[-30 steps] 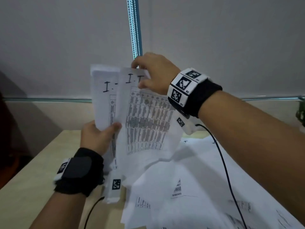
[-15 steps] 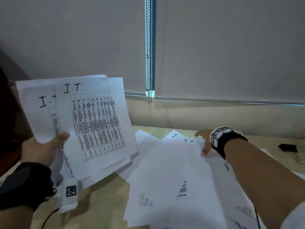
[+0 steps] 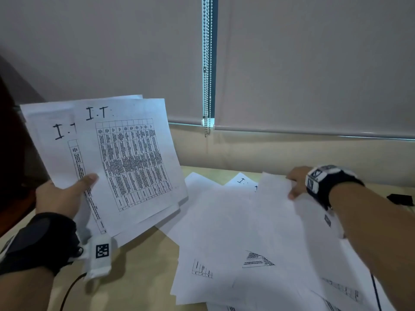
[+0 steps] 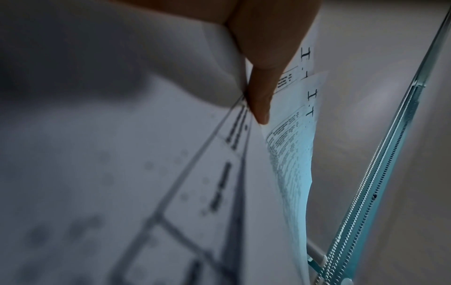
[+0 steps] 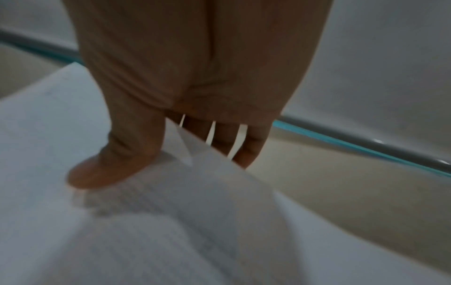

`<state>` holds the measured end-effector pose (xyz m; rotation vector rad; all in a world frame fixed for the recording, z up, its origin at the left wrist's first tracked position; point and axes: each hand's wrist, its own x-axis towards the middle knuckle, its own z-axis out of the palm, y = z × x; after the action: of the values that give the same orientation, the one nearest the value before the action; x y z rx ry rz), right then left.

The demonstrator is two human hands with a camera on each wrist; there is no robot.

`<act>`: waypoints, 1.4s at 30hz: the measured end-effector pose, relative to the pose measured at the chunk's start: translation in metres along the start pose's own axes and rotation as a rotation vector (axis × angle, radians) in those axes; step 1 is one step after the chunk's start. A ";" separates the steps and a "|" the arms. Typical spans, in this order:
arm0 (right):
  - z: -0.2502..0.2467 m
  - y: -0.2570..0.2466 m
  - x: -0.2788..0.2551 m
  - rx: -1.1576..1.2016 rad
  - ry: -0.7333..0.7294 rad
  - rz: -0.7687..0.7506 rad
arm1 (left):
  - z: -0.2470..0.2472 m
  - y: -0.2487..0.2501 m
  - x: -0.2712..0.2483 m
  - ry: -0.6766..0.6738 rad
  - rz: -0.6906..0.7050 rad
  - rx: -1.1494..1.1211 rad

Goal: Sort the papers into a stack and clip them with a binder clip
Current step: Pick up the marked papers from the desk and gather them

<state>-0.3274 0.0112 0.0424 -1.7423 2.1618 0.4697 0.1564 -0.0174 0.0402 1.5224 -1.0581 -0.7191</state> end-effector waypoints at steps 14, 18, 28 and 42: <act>0.022 -0.150 0.050 -0.034 0.103 -0.049 | -0.020 0.012 -0.002 0.140 0.017 0.064; 0.024 -0.153 0.050 -0.014 0.090 -0.010 | -0.021 0.008 0.001 0.133 0.047 0.018; 0.032 -0.158 0.049 0.176 0.143 -0.017 | -0.007 0.005 -0.001 0.094 0.033 -0.023; -0.048 -0.095 -0.012 0.137 0.520 -0.033 | -0.001 0.023 -0.009 0.106 0.082 -0.060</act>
<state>-0.2344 -0.0186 0.0855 -1.9788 2.4197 -0.1639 0.1482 -0.0089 0.0621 1.4414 -1.0055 -0.6015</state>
